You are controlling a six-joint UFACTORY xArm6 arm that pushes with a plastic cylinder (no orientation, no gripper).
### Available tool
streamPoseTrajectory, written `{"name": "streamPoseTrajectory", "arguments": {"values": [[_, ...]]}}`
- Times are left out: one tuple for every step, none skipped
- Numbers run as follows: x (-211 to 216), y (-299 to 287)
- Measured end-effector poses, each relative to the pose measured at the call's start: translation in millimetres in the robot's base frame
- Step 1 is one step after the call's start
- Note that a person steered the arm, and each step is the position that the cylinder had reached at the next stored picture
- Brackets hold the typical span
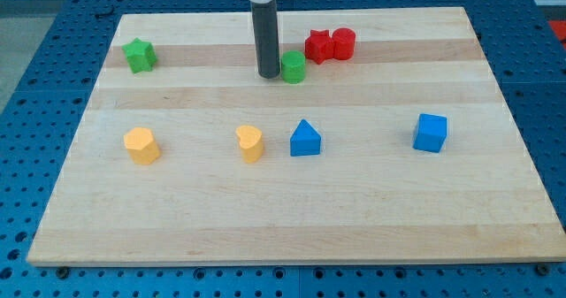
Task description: Slide green circle closer to the red circle
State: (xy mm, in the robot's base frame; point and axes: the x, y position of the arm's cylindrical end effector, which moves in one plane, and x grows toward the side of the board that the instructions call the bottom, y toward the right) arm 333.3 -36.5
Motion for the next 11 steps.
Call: {"name": "streamPoseTrajectory", "arguments": {"values": [[-4, 19], [-4, 43], [-4, 64], [-3, 61], [5, 53], [16, 45], [37, 44], [59, 63], [64, 86], [53, 98], [36, 105]]}}
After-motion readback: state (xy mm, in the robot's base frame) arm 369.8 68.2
